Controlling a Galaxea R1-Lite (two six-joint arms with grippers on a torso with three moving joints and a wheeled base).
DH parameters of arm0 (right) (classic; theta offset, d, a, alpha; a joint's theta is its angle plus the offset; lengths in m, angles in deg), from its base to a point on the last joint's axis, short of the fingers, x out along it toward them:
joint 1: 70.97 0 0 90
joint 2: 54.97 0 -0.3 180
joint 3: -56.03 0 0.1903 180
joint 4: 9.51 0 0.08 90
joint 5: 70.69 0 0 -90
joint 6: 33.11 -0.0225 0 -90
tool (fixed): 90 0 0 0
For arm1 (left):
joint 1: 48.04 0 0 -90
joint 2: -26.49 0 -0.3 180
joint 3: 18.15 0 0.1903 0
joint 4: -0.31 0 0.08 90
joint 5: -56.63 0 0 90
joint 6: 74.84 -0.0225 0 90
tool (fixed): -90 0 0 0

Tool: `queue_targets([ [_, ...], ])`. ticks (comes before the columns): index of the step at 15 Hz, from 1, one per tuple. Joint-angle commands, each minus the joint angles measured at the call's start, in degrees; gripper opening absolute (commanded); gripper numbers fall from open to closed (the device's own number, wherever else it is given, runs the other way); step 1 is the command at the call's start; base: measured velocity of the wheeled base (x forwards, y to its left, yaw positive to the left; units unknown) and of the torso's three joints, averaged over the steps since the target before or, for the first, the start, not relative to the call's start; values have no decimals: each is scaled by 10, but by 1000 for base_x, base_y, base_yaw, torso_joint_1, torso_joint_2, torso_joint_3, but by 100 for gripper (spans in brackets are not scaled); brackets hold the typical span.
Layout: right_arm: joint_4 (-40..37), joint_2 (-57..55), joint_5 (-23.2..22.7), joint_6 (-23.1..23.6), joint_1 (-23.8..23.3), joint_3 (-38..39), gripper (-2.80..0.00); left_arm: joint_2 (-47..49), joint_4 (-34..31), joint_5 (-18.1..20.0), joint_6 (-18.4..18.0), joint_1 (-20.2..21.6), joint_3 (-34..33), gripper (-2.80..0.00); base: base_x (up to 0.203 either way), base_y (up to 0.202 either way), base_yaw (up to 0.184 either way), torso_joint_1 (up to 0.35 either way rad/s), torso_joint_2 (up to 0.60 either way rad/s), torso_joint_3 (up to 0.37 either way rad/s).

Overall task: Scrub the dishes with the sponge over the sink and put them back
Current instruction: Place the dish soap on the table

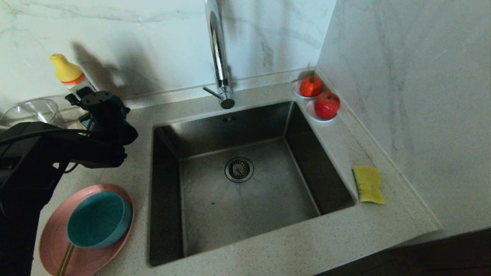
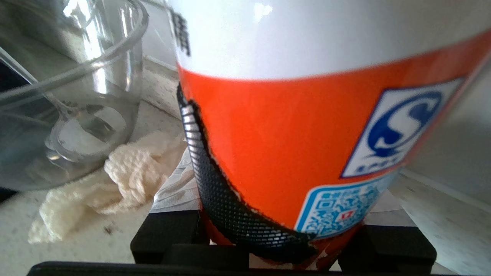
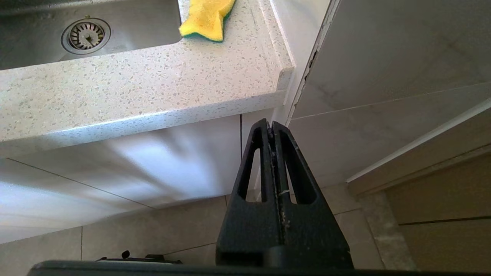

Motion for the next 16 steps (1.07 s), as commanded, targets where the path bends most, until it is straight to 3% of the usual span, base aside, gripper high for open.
queue_targets([
  [1, 0, 0, 0, 0, -1, 0, -280, 1, -6, -3, 1, 4, 8, -280, 0, 0, 0, 0, 0, 0],
  [2, 0, 0, 0, 0, 0, 0, -280, 2, -7, -5, 2, 4, 9, -280, 0, 0, 0, 0, 0, 0],
  [3, 0, 0, 0, 0, 0, 0, -280, 2, -6, -5, 2, 4, 10, -252, 0, 0, 0, 0, 0, 0],
  [4, 0, 0, 0, 0, -1, 0, -280, 2, -6, -4, 2, 4, 10, 0, 0, 0, 0, 0, 0, 0],
  [10, 0, 0, 0, 0, 0, 0, -280, -18, -9, -4, 2, 3, 3, 0, 0, 0, 0, 0, 0, 0],
  [16, 0, 0, 0, 0, -1, 0, -280, -131, -55, -1, 2, 3, -45, 0, 0, 0, 0, 0, 0, 0],
])
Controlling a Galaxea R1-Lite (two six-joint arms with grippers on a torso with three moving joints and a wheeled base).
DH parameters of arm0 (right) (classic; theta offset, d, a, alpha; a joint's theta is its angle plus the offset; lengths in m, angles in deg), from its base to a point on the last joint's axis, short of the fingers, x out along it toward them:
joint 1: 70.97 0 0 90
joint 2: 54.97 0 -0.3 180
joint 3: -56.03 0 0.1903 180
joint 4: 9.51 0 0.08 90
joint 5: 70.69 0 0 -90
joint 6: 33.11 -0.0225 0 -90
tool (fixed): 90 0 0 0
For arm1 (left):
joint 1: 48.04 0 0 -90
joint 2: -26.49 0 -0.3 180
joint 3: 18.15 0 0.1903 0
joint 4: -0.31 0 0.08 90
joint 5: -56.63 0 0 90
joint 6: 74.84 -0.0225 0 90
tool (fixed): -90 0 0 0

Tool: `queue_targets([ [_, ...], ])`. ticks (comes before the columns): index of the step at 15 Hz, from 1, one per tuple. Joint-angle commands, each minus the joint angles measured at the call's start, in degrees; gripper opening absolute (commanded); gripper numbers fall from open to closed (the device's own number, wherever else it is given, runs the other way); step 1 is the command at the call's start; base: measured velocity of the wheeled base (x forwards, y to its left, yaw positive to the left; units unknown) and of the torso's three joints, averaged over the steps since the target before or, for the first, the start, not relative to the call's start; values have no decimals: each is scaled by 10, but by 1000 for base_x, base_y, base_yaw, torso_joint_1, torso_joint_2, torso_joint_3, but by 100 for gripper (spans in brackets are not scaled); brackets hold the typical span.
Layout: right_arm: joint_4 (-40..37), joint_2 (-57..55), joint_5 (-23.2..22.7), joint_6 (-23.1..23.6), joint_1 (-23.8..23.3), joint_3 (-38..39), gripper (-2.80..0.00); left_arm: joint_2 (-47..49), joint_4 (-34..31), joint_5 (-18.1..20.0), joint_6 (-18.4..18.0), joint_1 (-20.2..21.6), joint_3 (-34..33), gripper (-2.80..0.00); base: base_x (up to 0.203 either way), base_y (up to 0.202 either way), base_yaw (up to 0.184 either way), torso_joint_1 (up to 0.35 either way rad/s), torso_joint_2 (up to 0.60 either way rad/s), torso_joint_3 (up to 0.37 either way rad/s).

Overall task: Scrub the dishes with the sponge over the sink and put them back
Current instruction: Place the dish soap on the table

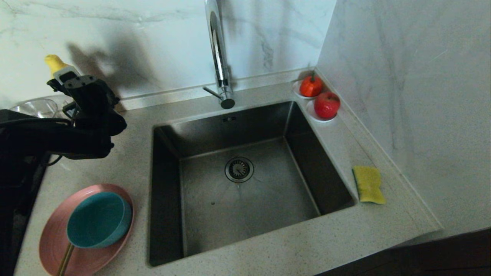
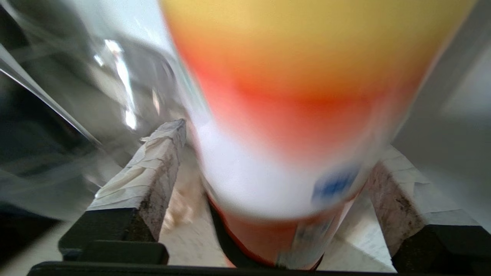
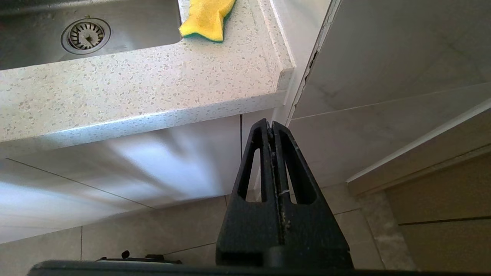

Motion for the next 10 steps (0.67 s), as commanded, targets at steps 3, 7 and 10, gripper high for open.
queue_targets([
  [3, 0, 0, 0, 0, 0, 0, -280, -138, -13, -3, -4, -1, -68, 0, 0, 0, 0, 0, 0, 0],
  [7, 0, 0, 0, 0, 1, 0, -280, -271, -92, 1, -5, -3, -104, 0, 0, 0, 0, 0, 0, 0],
  [10, 0, 0, 0, 0, 1, 0, -280, -379, -160, 17, -3, -6, -141, 0, 0, 0, 0, 0, 0, 0],
])
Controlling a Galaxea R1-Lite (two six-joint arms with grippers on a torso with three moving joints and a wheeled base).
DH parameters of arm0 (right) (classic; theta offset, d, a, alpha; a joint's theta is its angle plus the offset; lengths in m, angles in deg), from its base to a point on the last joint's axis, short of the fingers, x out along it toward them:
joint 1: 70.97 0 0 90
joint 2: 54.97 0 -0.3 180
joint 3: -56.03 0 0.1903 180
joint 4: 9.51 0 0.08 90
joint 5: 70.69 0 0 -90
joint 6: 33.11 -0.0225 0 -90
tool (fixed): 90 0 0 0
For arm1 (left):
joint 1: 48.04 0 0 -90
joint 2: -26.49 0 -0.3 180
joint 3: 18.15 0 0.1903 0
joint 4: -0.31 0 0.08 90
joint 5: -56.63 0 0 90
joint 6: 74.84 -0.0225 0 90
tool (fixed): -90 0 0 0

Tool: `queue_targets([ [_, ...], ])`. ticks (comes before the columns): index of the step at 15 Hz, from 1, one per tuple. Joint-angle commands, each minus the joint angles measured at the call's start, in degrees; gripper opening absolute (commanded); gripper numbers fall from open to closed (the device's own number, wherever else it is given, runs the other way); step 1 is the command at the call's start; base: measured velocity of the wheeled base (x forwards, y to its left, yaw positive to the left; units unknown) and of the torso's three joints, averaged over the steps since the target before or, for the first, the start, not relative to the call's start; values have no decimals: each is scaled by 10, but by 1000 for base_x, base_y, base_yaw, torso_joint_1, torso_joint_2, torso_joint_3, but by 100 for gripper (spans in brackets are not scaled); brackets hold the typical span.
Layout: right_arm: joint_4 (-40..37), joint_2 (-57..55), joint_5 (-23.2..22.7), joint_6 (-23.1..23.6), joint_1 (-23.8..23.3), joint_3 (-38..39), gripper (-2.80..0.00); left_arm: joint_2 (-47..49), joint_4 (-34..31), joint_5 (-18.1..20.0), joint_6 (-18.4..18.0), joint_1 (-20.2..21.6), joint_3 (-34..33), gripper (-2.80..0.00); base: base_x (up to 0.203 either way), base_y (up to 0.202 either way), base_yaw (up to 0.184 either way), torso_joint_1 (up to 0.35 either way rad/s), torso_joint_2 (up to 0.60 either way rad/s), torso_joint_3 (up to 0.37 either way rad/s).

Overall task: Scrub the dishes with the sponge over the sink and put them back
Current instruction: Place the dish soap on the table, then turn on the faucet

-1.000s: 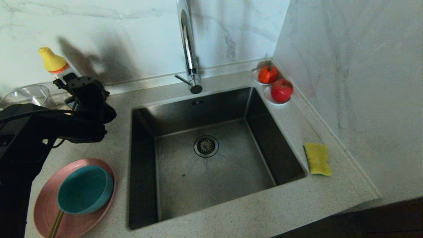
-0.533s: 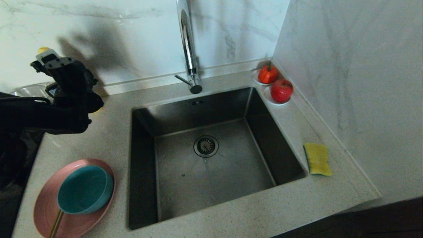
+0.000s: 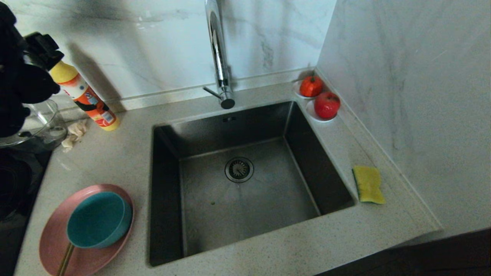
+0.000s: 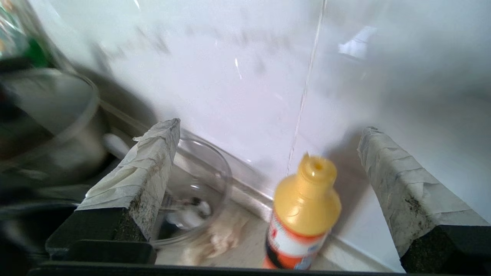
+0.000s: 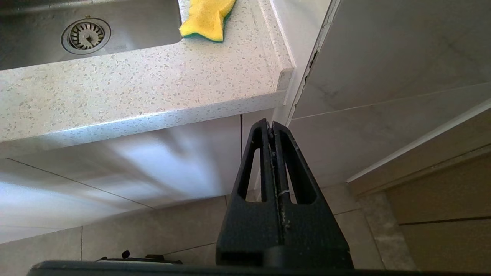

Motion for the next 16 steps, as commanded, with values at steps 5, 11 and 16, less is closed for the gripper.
queue_targets([
  [5, 0, 0, 0, 0, 0, 0, -280, -253, -158, 34, 2, -36, -102, 0, 0, 0, 0, 0, 0, 0],
  [11, 0, 0, 0, 0, 0, 0, -280, -393, -252, 106, -1, -37, -209, -280, 0, 0, 0, 0, 0, 0],
  [16, 0, 0, 0, 0, -1, 0, -280, -470, -322, 135, 0, -38, -250, -280, 0, 0, 0, 0, 0, 0],
])
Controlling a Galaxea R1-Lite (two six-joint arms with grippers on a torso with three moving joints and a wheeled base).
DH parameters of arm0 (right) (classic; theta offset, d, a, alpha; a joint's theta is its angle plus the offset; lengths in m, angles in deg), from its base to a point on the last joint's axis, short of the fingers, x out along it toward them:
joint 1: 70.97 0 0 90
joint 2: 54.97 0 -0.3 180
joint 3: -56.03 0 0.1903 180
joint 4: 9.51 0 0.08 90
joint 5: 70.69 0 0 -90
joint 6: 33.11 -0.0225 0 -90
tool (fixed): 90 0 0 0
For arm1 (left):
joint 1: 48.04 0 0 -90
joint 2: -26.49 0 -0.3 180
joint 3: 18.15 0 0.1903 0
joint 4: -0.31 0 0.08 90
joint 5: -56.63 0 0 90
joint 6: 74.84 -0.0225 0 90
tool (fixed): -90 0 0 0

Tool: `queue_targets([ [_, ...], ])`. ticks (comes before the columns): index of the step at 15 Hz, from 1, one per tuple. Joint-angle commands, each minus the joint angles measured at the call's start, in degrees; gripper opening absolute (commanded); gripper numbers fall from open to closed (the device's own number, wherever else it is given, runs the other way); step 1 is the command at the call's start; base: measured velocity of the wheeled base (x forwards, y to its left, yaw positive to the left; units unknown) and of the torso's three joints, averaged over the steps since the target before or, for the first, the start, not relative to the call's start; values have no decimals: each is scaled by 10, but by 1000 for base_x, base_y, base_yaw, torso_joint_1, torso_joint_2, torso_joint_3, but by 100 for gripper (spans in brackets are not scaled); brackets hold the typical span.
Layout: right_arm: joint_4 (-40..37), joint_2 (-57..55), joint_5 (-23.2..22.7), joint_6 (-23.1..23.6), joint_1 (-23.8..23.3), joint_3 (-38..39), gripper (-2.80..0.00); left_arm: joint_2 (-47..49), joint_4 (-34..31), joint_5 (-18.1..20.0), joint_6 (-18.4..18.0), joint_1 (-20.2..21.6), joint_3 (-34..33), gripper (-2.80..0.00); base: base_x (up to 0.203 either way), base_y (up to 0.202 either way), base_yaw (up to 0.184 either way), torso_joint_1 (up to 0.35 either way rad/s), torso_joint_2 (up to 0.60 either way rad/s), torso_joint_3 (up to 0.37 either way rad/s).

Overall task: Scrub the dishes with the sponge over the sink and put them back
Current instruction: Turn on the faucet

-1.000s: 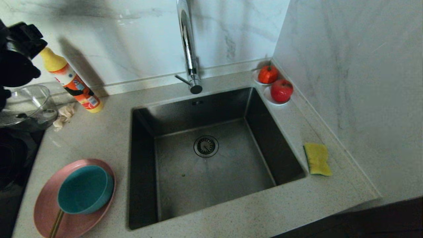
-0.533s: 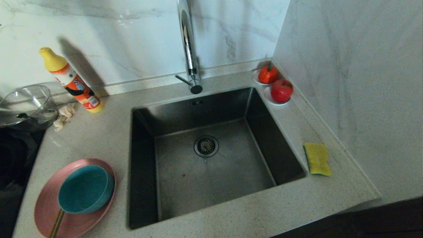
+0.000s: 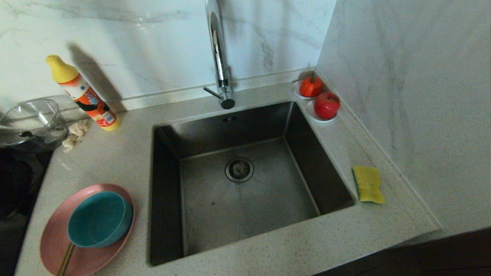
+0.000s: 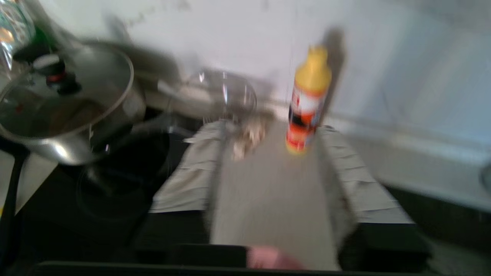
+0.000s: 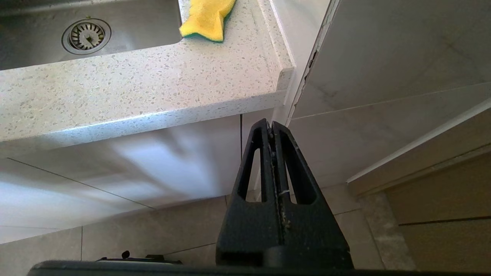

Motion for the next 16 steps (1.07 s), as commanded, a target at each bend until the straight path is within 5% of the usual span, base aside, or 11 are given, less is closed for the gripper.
queue_targets([
  [1, 0, 0, 0, 0, 0, 0, -280, -65, -28, 20, 1, 0, -33, -280, 0, 0, 0, 0, 0, 0],
  [6, 0, 0, 0, 0, -1, 0, -280, -196, -181, 119, -1, 4, -97, -280, 0, 0, 0, 0, 0, 0],
  [9, 0, 0, 0, 0, 0, 0, -280, -223, -205, 157, -6, 9, -161, -280, 0, 0, 0, 0, 0, 0],
  [12, 0, 0, 0, 0, 0, 0, -280, -210, -293, 292, -17, 8, -181, -280, 0, 0, 0, 0, 0, 0],
  [16, 0, 0, 0, 0, 0, 0, -280, -61, -313, 408, -17, 6, -181, -280, 0, 0, 0, 0, 0, 0],
])
